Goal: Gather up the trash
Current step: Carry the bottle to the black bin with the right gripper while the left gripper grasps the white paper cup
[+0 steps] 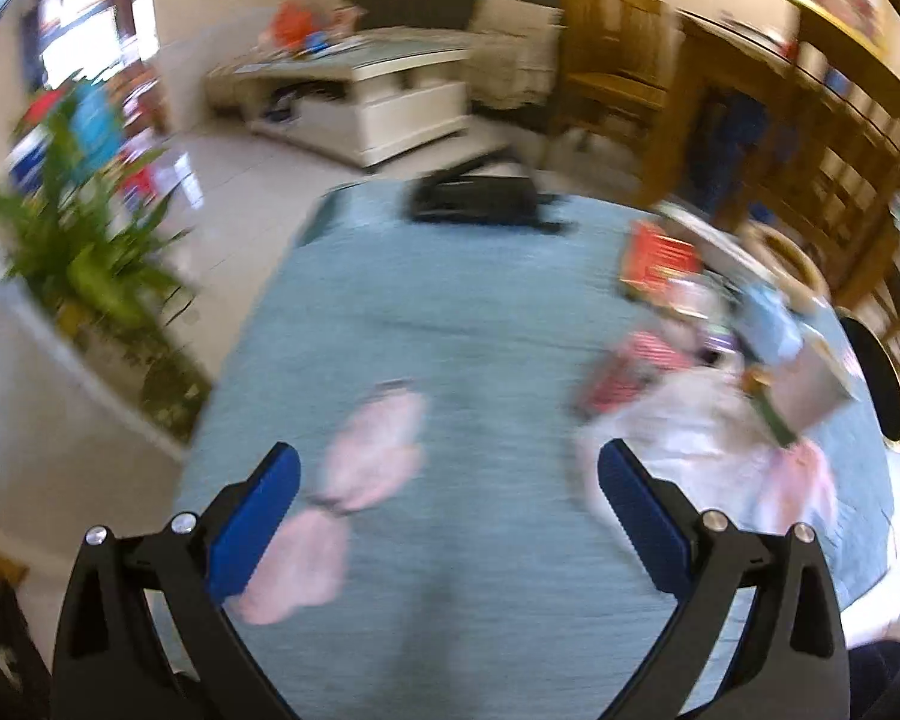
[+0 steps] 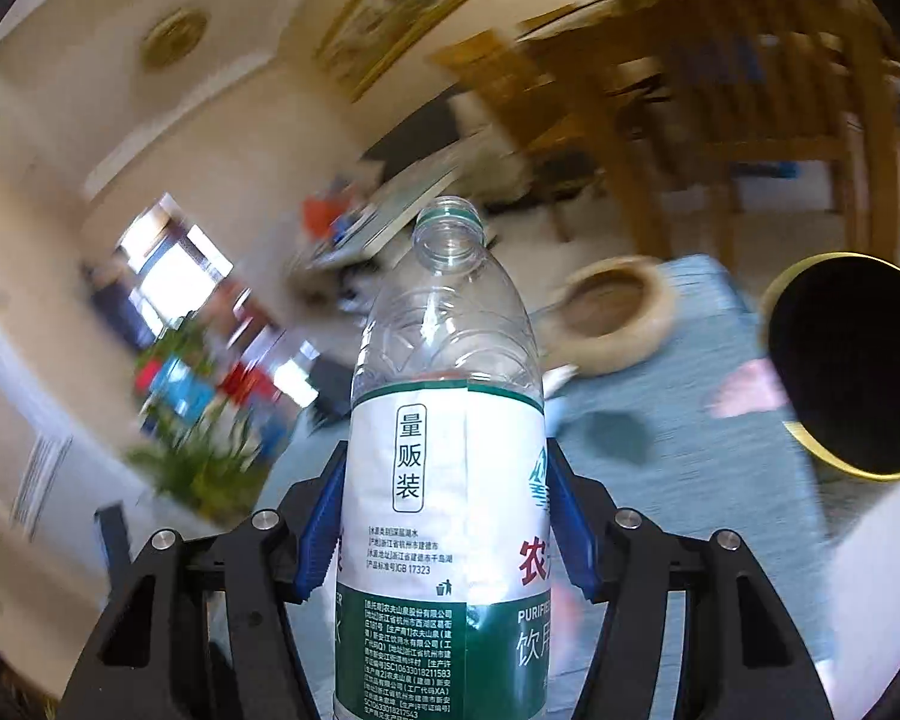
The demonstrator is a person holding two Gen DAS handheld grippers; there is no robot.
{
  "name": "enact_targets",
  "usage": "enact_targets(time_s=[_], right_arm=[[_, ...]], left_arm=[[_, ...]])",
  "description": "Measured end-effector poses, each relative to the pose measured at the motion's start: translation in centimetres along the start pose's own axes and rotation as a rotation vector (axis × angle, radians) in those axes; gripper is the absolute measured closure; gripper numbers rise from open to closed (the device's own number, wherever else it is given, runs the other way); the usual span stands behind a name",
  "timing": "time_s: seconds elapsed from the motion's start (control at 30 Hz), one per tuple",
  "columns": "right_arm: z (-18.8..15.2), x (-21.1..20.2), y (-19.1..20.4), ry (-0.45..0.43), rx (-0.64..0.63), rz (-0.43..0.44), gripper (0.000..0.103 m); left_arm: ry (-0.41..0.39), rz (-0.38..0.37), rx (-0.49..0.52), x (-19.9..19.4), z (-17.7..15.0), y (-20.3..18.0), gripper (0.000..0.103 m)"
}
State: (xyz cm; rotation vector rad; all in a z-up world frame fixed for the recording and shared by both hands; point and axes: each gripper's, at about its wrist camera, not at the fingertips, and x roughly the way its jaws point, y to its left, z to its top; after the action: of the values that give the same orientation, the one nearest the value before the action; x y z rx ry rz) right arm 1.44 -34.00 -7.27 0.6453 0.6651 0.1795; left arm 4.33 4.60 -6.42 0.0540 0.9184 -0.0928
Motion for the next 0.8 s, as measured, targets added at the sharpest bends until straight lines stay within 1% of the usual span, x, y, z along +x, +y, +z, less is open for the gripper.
enact_targets(time_s=[0.03,0.1,0.13,0.2,0.3,0.37,0.47,0.6,0.63,0.67,0.7,0.73,0.8], right_arm=[[0.2,-0.4,-1.3,-0.016,0.021,-0.019,0.042],[0.4,-1.0,-3.8,-0.037,0.065,-0.037,0.042],[0.3,-1.4,-4.4,-0.045,0.080,-0.045,0.042],[-0.2,-1.3,-5.9,-0.055,0.100,-0.061,0.042],[-0.3,-1.1,-7.5,-0.051,0.137,-0.051,0.042],[0.1,-1.2,-7.9,-0.054,0.131,-0.048,0.042],[0.3,-1.5,-7.3,-0.067,0.091,-0.056,0.042],[0.0,-1.9,-7.9,-0.075,0.094,-0.041,0.042],[0.0,-2.1,-8.3,-0.078,0.097,-0.041,0.042],[0.1,-2.3,-8.5,-0.084,0.102,-0.040,0.042],[0.1,-2.5,-8.7,-0.089,0.104,-0.039,0.042],[0.2,-2.7,-8.9,-0.095,0.105,-0.044,0.042],[0.1,-3.1,-9.2,-0.106,0.107,-0.060,0.042]], left_arm=[[-0.005,-0.016,0.032,0.0,0.1,-1.7,0.003],[-0.011,-0.072,0.103,0.1,0.4,-5.6,0.003],[-0.014,-0.115,0.145,0.1,0.6,-7.9,0.003],[-0.026,-0.167,0.210,0.3,0.5,-11.2,0.003],[-0.041,-0.234,0.310,1.2,0.5,-15.8,0.003],[-0.041,-0.247,0.345,2.4,0.8,-17.9,0.003],[-0.021,-0.291,0.378,4.3,1.0,-20.1,0.003],[0.006,-0.322,0.397,6.2,1.0,-21.7,0.005],[0.011,-0.329,0.392,6.5,1.0,-21.8,0.006],[0.018,-0.335,0.390,6.6,1.1,-21.4,0.020],[0.034,-0.341,0.391,6.9,1.1,-21.4,0.043],[0.057,-0.353,0.383,7.3,1.3,-21.3,0.040],[0.063,-0.362,0.354,7.3,1.4,-20.5,0.041]])
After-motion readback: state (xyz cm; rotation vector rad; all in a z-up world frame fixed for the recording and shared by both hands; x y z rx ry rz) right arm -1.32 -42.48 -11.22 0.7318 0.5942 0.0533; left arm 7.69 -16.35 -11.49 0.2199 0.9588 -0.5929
